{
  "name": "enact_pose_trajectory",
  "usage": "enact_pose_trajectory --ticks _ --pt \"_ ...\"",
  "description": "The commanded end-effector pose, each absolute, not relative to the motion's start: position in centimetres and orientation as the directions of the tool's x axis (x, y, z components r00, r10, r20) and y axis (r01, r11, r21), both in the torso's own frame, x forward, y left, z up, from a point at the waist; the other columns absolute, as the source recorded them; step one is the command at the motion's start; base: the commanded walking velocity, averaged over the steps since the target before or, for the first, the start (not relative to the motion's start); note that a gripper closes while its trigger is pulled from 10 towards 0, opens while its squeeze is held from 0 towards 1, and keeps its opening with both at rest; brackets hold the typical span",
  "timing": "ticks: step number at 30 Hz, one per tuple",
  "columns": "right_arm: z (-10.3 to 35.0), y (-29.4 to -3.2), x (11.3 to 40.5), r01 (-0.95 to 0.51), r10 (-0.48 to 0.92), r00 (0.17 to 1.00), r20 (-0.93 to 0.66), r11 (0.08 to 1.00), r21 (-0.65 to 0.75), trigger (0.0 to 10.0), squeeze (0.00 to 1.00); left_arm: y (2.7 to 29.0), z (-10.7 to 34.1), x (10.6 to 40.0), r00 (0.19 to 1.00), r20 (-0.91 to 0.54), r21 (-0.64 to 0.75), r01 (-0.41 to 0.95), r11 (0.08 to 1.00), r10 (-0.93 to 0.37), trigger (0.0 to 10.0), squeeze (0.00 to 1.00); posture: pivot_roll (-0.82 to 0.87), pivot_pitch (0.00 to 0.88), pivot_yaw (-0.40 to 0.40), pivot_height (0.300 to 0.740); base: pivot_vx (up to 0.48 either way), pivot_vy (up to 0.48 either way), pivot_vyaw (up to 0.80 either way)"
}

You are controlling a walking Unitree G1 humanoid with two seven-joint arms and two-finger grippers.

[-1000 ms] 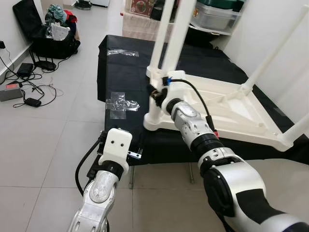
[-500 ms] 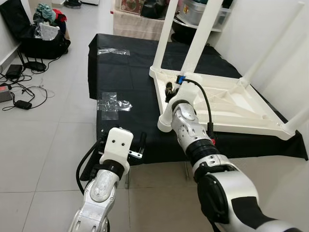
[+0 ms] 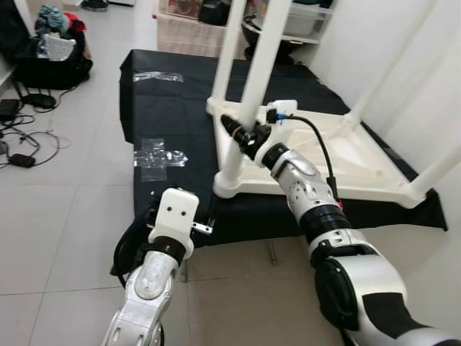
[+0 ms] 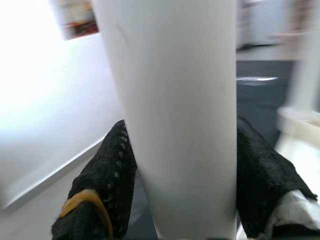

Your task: Building children table

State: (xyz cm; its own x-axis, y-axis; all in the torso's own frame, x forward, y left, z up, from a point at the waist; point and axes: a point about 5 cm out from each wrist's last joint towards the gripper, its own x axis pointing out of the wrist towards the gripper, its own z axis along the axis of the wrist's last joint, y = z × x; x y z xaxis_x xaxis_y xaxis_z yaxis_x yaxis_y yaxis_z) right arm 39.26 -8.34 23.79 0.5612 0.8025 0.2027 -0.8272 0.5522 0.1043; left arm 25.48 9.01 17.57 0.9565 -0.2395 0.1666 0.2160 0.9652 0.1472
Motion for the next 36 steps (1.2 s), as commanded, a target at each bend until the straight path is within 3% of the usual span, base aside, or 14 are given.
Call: enact_pose_trajectory --ticks 1,5,9,10,12,13,15,20,25,32,33,34,35,36 --pt "23.6 -6.8 38.4 -0.910 0.893 0.414 0.177 0.403 0.096 10.0 0.00 8.4 17.6 25.3 0.952 0.172 0.142 0.230 0.963 -0.253 10.0 0.00 0.12 0.082 -0.221 0.740 0.000 0.000 0.00" --pt "23.6 -5.7 37.8 -0.960 0.951 0.279 0.131 0.274 0.052 10.0 0.00 8.4 17.6 25.3 0.953 0.171 0.140 0.228 0.964 -0.250 10.0 0.00 0.12 0.084 -0.225 0.740 0.000 0.000 0.00" --pt "24.0 -4.0 37.8 -0.965 0.957 0.261 0.125 0.262 0.002 10.0 0.00 8.4 17.6 25.2 0.954 0.169 0.140 0.224 0.964 -0.246 10.0 0.00 0.12 0.086 -0.230 0.740 0.000 0.000 0.00" --pt "24.1 -3.6 38.0 -0.953 0.945 0.298 0.131 0.302 -0.010 0.4 0.00 8.5 17.5 25.2 0.955 0.168 0.139 0.222 0.965 -0.244 10.0 0.00 0.12 0.089 -0.234 0.740 0.000 0.000 0.00" --pt "24.2 -3.5 38.1 -0.944 0.937 0.324 0.135 0.329 -0.017 0.4 0.00 8.5 17.5 25.2 0.956 0.167 0.138 0.220 0.966 -0.242 10.0 0.00 0.12 0.089 -0.234 0.740 0.000 0.000 0.00" --pt "24.1 -3.4 38.6 -0.903 0.899 0.422 0.120 0.428 -0.033 0.0 0.00 8.5 17.5 25.2 0.956 0.167 0.137 0.219 0.966 -0.240 10.0 0.00 0.12 0.090 -0.235 0.740 0.000 0.000 0.00" --pt "24.5 -3.6 39.7 -0.761 0.761 0.638 0.121 0.646 -0.053 0.0 0.00 8.5 17.5 25.2 0.957 0.167 0.138 0.217 0.966 -0.239 10.0 0.00 0.12 0.091 -0.236 0.740 0.000 0.000 0.00" --pt "24.9 -5.9 41.4 -0.393 0.392 0.914 0.106 0.919 -0.011 0.0 0.00 8.4 17.5 25.2 0.956 0.167 0.137 0.218 0.966 -0.240 10.0 0.00 0.11 0.089 -0.232 0.740 0.000 0.000 0.00" --pt "25.0 -8.5 42.0 -0.098 0.091 0.992 0.083 0.991 0.090 0.0 0.00 8.3 17.5 25.3 0.955 0.170 0.137 0.221 0.966 -0.243 10.0 0.00 0.11 0.086 -0.230 0.740 0.000 0.000 0.00" --pt "24.6 -9.7 41.9 0.087 -0.099 0.994 0.051 0.977 0.192 0.0 0.00 8.3 17.5 25.4 0.955 0.171 0.137 0.220 0.966 -0.242 10.0 0.00 0.11 0.086 -0.233 0.740 0.000 0.000 0.00" --pt "23.8 -9.1 41.6 0.130 -0.141 0.990 0.027 0.961 0.245 3.1 0.00 8.3 17.5 25.4 0.955 0.170 0.138 0.220 0.966 -0.242 10.0 0.00 0.11 0.078 -0.229 0.740 0.000 0.000 0.00" --pt "23.8 -9.1 41.6 0.130 -0.141 0.990 0.027 0.961 0.245 3.1 0.00 8.3 17.5 25.4 0.955 0.170 0.138 0.220 0.966 -0.242 10.0 0.00 0.11 0.078 -0.229 0.740 0.000 0.000 0.00" --pt "23.6 -8.2 41.5 0.082 -0.095 0.995 0.033 0.957 0.277 10.0 0.00 8.3 17.4 25.4 0.956 0.168 0.138 0.220 0.966 -0.242 10.0 0.00 0.11 0.077 -0.228 0.740 0.000 0.000 0.00" --pt "23.6 -8.2 41.5 0.082 -0.095 0.995 0.033 0.957 0.277 10.0 0.00 8.3 17.4 25.4 0.956 0.168 0.138 0.220 0.966 -0.242 10.0 0.00 0.11 0.077 -0.228 0.740 0.000 0.000 0.00"
